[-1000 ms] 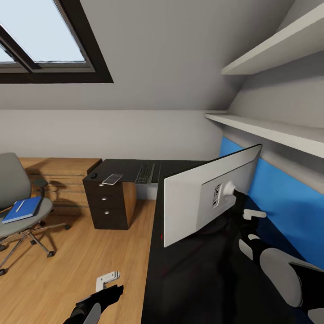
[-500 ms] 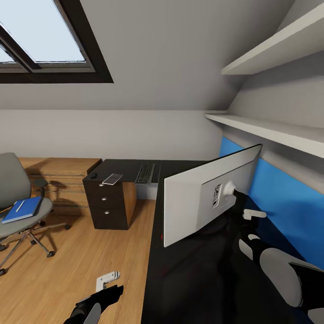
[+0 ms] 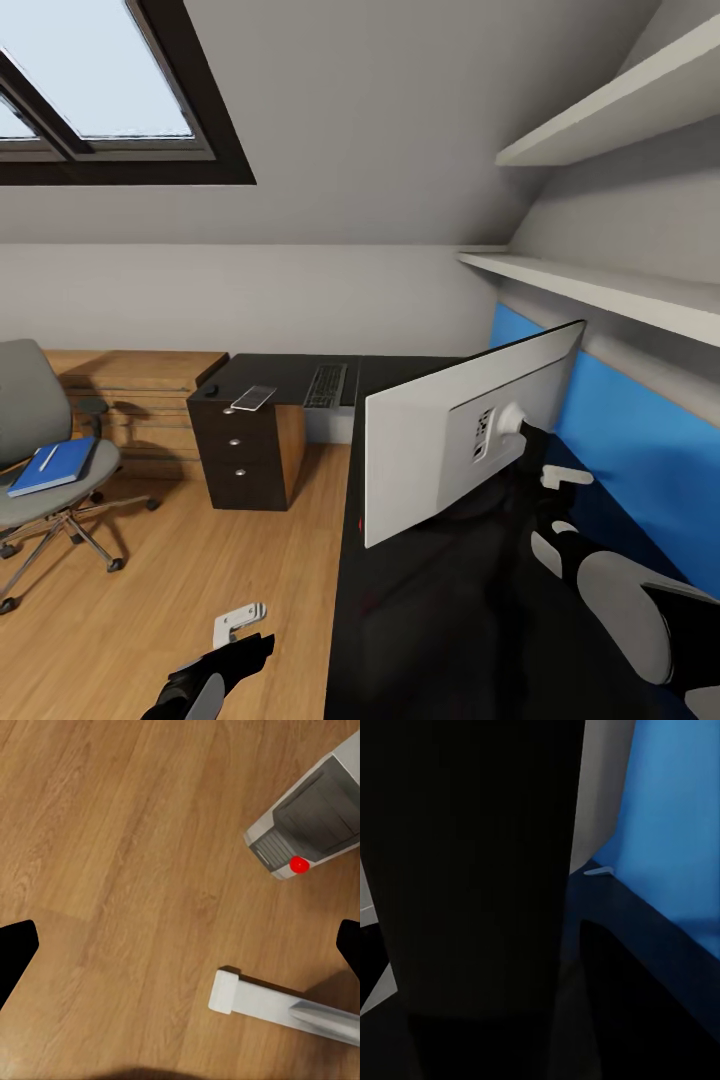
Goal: In the bedroom, organize the workspace by keeping the computer under the desk, ensuring the monitor is on the desk, placing the keyboard on the desk next to the monitor, placing the mouse on the desk next to the keyboard, moving the folder from the swivel chair onto the desk next to the mouse, stacking the notebook on top of the folder with the pen on top of the notebook, and positioning the swivel chair next to the desk.
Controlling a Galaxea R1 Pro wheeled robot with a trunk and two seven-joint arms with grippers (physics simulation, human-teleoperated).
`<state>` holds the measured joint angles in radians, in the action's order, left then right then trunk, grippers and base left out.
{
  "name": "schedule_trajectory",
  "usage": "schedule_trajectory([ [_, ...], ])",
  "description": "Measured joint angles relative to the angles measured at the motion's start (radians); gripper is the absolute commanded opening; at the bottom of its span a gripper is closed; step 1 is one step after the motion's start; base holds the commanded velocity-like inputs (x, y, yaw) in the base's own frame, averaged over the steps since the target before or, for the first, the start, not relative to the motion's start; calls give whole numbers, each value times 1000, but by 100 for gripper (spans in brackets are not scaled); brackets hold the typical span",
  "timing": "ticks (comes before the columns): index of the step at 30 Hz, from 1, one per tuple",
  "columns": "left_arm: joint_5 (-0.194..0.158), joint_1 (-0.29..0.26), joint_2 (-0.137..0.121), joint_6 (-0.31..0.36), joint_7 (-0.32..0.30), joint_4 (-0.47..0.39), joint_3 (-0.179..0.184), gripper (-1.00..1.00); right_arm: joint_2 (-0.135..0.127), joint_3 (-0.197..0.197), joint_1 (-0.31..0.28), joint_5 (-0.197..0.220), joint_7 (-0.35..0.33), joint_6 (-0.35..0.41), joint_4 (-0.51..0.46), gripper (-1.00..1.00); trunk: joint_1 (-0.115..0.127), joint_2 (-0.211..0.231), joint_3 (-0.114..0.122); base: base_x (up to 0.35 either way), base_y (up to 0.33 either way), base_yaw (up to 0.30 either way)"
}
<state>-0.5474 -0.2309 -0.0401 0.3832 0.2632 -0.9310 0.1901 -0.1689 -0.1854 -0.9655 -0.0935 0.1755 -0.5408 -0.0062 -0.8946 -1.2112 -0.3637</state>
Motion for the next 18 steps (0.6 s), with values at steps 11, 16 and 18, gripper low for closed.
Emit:
schedule_trajectory([
  [11, 0, 0, 1, 0, 1, 0, 0, 100, 0, 20, 0, -9, -2, 2, 0, 100, 0, 0, 0, 0, 1, 0],
  [16, 1, 0, 0, 0, 0, 0, 0, 100, 0, 20, 0, -9, -2, 2, 0, 100, 0, 0, 0, 0, 0, 0],
  [18, 1, 0, 1, 0, 0, 0, 0, 100, 0, 20, 0, -9, -2, 2, 0, 100, 0, 0, 0, 0, 0, 0],
])
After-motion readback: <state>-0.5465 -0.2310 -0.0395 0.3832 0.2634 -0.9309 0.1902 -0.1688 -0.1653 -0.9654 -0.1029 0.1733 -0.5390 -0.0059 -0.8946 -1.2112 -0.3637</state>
